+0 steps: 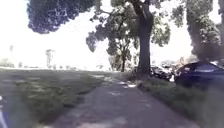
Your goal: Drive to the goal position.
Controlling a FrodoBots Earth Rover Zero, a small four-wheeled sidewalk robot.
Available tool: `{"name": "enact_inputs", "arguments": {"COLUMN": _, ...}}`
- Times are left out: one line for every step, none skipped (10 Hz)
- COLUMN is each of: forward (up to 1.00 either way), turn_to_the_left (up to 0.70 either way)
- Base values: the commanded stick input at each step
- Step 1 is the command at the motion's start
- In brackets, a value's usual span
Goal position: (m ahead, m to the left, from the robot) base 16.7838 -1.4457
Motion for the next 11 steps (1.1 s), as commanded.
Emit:
{"name": "enact_inputs", "arguments": {"forward": 0.70, "turn_to_the_left": 0.00}}
{"name": "enact_inputs", "arguments": {"forward": 0.70, "turn_to_the_left": 0.00}}
{"name": "enact_inputs", "arguments": {"forward": 0.70, "turn_to_the_left": 0.00}}
{"name": "enact_inputs", "arguments": {"forward": 0.70, "turn_to_the_left": 0.00}}
{"name": "enact_inputs", "arguments": {"forward": 0.70, "turn_to_the_left": 0.00}}
{"name": "enact_inputs", "arguments": {"forward": 0.70, "turn_to_the_left": 0.00}}
{"name": "enact_inputs", "arguments": {"forward": 0.70, "turn_to_the_left": 0.00}}
{"name": "enact_inputs", "arguments": {"forward": 0.70, "turn_to_the_left": 0.00}}
{"name": "enact_inputs", "arguments": {"forward": 0.70, "turn_to_the_left": 0.00}}
{"name": "enact_inputs", "arguments": {"forward": 0.70, "turn_to_the_left": 0.00}}
{"name": "enact_inputs", "arguments": {"forward": 0.70, "turn_to_the_left": 0.00}}
